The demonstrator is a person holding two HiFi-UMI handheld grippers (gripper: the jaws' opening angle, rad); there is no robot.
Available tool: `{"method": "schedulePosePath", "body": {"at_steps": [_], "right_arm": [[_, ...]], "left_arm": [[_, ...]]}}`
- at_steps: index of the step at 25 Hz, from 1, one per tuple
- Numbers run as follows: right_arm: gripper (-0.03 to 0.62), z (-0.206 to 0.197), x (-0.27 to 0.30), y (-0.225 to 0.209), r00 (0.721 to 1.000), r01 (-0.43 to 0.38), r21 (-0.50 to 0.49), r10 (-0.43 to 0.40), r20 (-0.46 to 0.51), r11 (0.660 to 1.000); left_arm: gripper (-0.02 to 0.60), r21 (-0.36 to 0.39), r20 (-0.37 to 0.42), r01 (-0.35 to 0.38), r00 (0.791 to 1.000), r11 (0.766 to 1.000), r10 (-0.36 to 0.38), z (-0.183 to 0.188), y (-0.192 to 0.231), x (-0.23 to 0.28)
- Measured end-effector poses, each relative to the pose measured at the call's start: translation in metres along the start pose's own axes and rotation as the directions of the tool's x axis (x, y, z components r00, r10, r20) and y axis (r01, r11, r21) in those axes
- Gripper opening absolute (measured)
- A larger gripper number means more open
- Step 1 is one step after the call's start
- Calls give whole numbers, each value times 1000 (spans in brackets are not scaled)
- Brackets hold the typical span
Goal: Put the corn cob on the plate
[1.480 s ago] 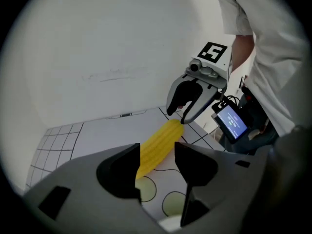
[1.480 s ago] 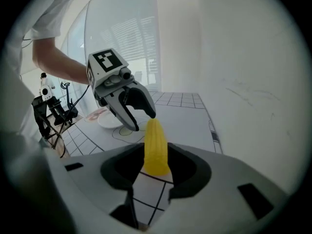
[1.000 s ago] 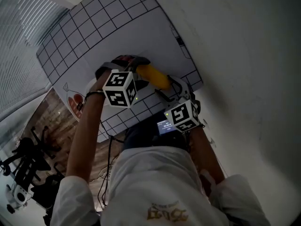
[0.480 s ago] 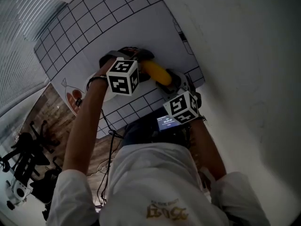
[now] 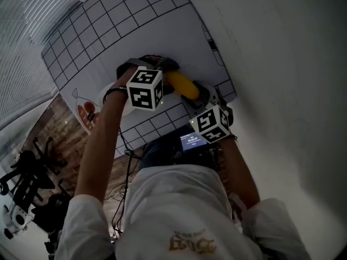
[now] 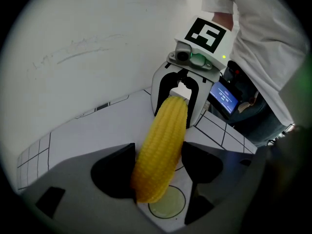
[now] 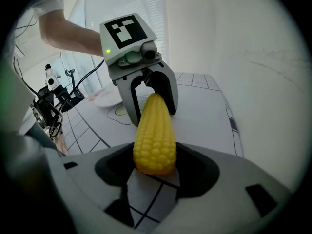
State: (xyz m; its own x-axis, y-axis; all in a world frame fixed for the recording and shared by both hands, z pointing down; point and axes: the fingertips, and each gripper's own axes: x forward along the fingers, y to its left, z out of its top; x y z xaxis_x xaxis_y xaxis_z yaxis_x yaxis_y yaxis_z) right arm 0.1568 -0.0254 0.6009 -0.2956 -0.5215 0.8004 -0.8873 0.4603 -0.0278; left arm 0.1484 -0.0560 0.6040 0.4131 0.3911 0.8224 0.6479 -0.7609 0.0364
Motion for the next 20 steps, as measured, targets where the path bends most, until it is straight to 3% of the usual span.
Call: {"method": "schedulePosePath", "body": {"at_steps": [7, 20], "right_arm": [[256, 3, -12, 2, 1000, -14, -19, 14, -4, 1000], [256, 43, -49, -9, 1000, -13, -153, 17, 26, 988]], "left_arm": [[305, -15, -18, -7, 1000, 1000, 6, 9, -5, -8], [301, -56, 4, -117, 993, 992, 118, 35, 5, -56]]}}
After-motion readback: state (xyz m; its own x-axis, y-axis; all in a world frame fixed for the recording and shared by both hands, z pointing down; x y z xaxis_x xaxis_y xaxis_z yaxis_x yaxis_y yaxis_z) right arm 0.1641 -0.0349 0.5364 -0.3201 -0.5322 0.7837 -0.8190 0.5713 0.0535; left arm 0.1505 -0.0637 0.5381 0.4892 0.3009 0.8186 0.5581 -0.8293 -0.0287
